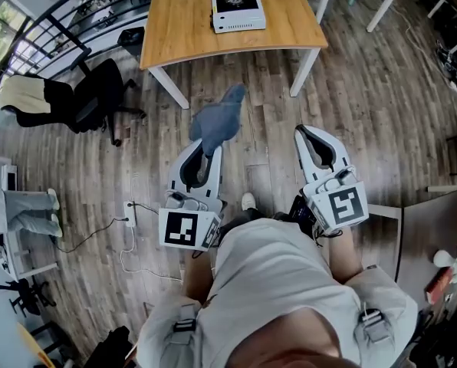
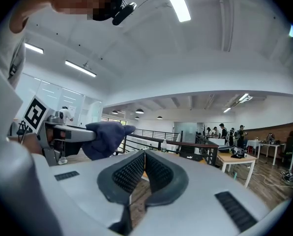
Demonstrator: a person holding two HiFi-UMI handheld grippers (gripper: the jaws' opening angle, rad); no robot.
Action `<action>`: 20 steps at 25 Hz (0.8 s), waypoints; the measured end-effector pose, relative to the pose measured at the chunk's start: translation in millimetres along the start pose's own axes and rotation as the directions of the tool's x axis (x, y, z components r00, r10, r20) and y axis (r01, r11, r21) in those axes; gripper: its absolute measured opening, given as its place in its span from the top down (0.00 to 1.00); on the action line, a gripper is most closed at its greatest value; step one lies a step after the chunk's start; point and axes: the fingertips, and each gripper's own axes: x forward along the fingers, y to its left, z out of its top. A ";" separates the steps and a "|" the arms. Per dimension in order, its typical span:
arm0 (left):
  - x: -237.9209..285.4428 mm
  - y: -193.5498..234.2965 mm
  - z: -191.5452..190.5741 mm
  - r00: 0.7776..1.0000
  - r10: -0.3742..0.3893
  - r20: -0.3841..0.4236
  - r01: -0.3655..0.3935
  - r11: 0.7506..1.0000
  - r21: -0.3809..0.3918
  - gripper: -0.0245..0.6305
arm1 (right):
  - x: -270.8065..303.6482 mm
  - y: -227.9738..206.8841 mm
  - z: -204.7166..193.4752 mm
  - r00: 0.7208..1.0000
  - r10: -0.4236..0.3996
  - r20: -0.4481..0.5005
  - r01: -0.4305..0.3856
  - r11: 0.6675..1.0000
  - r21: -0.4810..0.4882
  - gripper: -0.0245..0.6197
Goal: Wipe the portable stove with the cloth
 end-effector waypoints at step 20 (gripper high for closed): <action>120.5 50.0 -12.1 0.999 0.019 -0.039 -0.019 1.000 0.001 0.84 | 110.5 -56.7 -10.9 0.997 0.069 -0.030 -0.068 0.997 0.021 0.93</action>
